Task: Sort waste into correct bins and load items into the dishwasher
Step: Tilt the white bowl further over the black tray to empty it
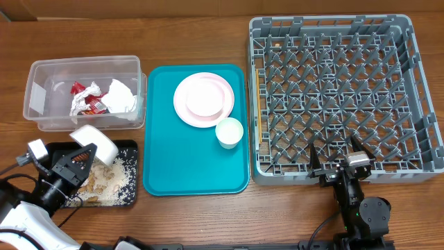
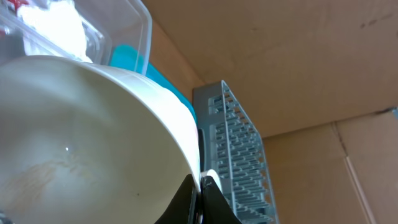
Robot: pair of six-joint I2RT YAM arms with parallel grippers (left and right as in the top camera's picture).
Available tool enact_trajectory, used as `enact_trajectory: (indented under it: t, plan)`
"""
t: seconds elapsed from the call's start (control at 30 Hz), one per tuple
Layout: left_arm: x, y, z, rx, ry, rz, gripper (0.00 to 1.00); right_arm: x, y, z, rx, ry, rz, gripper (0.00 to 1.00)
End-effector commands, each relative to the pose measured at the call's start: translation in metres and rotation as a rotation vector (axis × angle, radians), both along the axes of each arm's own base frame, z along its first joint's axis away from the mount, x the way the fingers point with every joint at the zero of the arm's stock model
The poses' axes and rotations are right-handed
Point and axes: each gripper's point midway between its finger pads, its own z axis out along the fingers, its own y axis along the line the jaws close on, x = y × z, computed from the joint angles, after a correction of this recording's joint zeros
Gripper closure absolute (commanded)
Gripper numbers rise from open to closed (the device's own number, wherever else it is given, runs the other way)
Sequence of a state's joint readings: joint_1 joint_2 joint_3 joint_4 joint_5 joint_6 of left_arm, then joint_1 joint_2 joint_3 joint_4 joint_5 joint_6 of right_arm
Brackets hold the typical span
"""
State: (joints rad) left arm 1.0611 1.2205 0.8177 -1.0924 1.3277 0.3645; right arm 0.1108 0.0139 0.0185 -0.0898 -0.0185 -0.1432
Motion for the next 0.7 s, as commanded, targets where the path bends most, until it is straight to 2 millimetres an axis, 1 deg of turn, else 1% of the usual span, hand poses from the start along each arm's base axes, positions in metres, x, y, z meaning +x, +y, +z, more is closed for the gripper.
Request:
enact_trajectory:
  t: [0.0, 0.03, 0.07, 0.1, 0.17, 0.23, 0.27, 0.3, 0.37, 0.43, 0.47, 0.5, 0.57, 0.6, 0.63, 0.67]
  plan:
    - [0.002, 0.002, 0.008, 0.018, -0.064, -0.007, 0.96, 0.0, -0.002, -0.001, -0.003, -0.007, -0.012, 0.0]
    - [0.003, 0.005, 0.003, 0.04, -0.045, -0.002, 0.96, 0.0, -0.002, -0.001, -0.003, -0.007, -0.012, 0.0]
    - [0.002, 0.007, -0.002, 0.007, 0.0, 0.013, 0.96, 0.0, -0.002, -0.001, -0.003, -0.007, -0.012, 0.0]
    - [0.001, 0.005, -0.001, -0.024, 0.005, 0.013, 0.96, 0.0, -0.002, -0.001, -0.003, -0.007, -0.012, 0.0]
    - [0.001, -0.001, 0.012, 0.006, -0.099, -0.016, 0.96, 0.0, -0.002, -0.001, -0.003, -0.007, -0.012, 0.0]
    - [0.002, 0.002, 0.007, 0.052, -0.092, -0.019, 0.96, 0.0, -0.002, -0.001, -0.003, -0.007, -0.012, 0.0]
    - [0.002, 0.002, 0.004, 0.013, -0.053, -0.007, 0.96, 0.0, -0.002, -0.001, -0.003, -0.007, -0.012, 0.0]
    - [0.0, -0.001, 0.006, -0.021, -0.047, -0.007, 0.96, 0.0, -0.002, -0.001, -0.003, -0.007, -0.012, 0.0]
    - [0.0, -0.005, 0.017, 0.006, -0.132, -0.025, 0.96, 0.0, -0.002, -0.001, -0.003, -0.007, -0.012, 0.0]
    - [0.001, 0.0, 0.009, 0.072, -0.117, -0.029, 0.96, 0.0, -0.002, -0.001, -0.003, -0.007, -0.012, 0.0]
    - [0.001, 0.002, 0.004, 0.035, -0.062, -0.014, 0.96, 0.0, -0.002, -0.001, -0.003, -0.007, -0.012, 0.0]
    - [0.0, 0.0, 0.004, -0.012, -0.037, -0.006, 0.96, 0.0, -0.002, -0.001, -0.003, -0.007, -0.012, 0.0]
    - [0.0, -0.005, 0.017, -0.004, -0.132, -0.024, 0.96, 0.0, -0.002, -0.001, -0.003, -0.007, -0.012, 0.0]
    - [0.0, -0.005, 0.018, 0.03, -0.155, -0.031, 0.96, 0.0, -0.002, -0.001, -0.003, -0.007, -0.012, 0.0]
    - [0.001, -0.003, 0.014, 0.066, -0.152, -0.035, 0.96, 0.0, -0.002, -0.001, -0.003, -0.007, -0.012, 0.0]
    - [0.001, 0.0, 0.009, 0.05, -0.111, -0.026, 0.96, 0.0, -0.002, -0.001, -0.003, -0.007, -0.012, 0.0]
